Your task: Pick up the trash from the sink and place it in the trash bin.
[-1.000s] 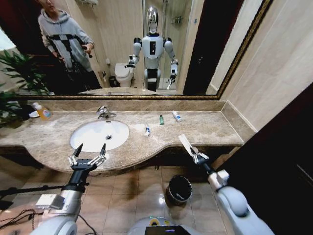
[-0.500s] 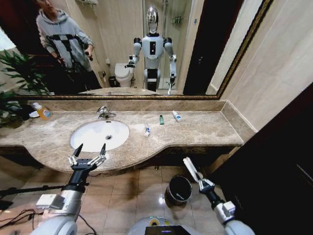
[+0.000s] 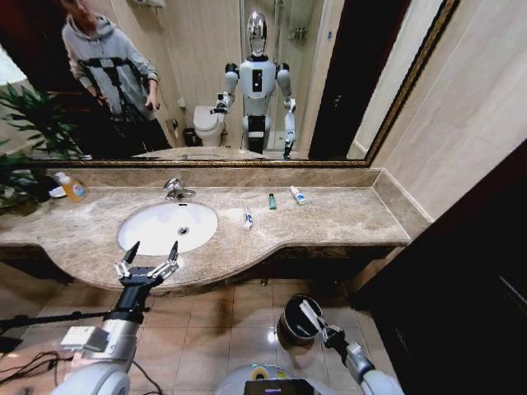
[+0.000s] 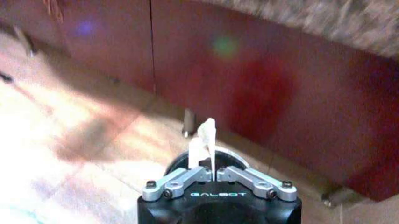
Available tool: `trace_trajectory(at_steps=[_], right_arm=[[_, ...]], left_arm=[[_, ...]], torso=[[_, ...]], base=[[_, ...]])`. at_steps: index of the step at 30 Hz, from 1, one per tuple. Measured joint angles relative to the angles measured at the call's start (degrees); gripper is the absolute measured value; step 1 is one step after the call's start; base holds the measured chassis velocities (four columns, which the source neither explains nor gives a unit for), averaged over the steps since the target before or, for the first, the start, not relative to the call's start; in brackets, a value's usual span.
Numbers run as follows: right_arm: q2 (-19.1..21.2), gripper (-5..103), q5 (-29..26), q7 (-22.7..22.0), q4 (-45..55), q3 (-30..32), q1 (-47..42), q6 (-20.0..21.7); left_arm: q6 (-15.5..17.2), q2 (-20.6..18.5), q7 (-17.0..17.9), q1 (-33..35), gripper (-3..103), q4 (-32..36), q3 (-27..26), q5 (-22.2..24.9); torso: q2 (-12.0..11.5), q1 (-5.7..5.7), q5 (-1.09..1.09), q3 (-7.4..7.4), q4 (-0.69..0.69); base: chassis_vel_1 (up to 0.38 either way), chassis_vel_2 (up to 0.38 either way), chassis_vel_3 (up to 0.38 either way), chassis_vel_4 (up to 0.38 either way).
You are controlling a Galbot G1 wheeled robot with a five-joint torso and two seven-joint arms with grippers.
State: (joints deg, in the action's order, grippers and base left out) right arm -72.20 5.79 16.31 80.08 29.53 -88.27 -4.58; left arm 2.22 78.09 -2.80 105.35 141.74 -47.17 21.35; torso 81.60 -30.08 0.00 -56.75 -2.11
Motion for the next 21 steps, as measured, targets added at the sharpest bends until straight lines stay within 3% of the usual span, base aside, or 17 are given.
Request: trace_trajectory(at_steps=[10,21], right_arm=[[-3.1,0,4.8,-1.4,-10.7,-3.1,9.4,5.7],[-4.7,0,10.7,-3.3,-19.4,-3.0,16.5,6.0]], left_arm=[[0.0,0.0,0.0,0.0,100,0.0,0.0,0.0],[0.0,0.0,0.0,0.0,100,0.0,0.0,0.0]], torso=[[0.0,0.00,-0.01,0.00,0.00],[0.0,0.00,-0.01,0.00,0.00]], base=[[0.000,0.000,0.000,0.000],[0.000,0.000,0.000,0.000]])
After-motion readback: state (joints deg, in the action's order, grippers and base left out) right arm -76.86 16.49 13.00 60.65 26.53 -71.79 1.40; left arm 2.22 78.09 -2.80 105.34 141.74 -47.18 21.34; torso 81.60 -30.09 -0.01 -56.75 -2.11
